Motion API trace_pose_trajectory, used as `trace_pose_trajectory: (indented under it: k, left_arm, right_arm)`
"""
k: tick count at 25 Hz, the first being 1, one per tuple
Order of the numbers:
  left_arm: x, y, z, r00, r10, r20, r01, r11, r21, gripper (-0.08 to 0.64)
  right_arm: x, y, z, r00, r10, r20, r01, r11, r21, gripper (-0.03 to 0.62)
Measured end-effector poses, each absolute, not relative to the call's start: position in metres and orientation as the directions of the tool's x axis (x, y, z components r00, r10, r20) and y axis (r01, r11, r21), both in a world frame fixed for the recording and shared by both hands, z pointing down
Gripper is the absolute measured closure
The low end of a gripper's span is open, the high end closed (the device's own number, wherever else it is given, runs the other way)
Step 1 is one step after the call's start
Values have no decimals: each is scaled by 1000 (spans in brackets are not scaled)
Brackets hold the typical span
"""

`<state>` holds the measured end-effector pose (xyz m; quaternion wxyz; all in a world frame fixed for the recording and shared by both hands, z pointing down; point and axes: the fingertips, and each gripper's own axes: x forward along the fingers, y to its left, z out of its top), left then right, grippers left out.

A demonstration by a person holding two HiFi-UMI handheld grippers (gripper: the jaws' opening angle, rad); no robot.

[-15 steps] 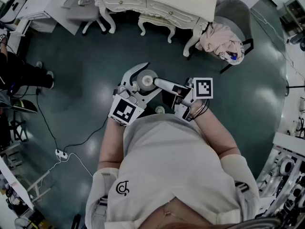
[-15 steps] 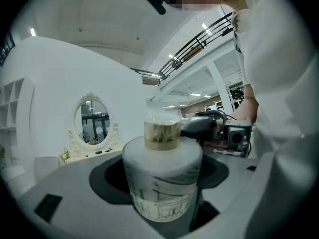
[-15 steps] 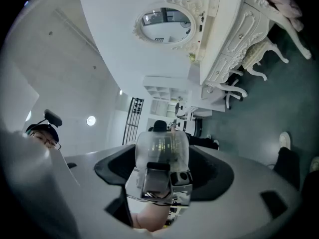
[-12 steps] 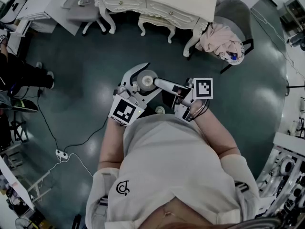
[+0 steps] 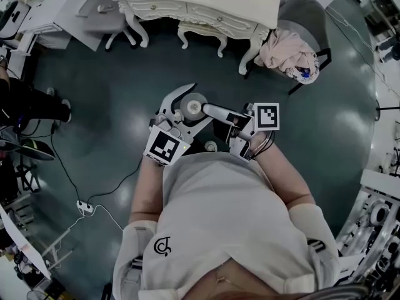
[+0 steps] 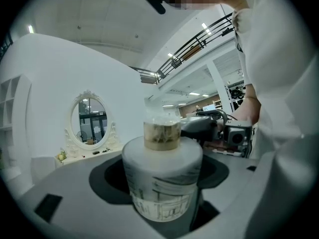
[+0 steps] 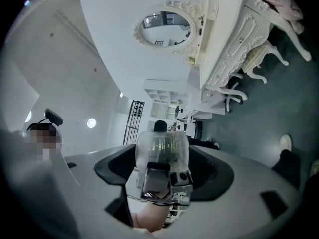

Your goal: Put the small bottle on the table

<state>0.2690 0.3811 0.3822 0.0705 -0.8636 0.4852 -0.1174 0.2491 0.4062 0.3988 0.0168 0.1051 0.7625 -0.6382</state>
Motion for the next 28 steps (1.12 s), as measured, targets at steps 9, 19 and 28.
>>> trace_pose_trajectory:
  k: [9, 19, 28]
  left_arm:
    - [209, 326, 392, 523, -838, 154, -816, -545, -194, 210]
    - [80, 232, 381, 601, -783, 159, -761, -622, -184, 210]
    - [2, 164, 380, 621, -765, 172, -747, -644, -166, 210]
  right_arm:
    - [189, 350, 405, -983, 99, -152, 165, 133, -977, 253]
    - [59, 254, 396, -990, 5, -144, 144, 134, -980, 253]
    - [-21, 185, 392, -988, -41, -150, 144, 119, -982, 253]
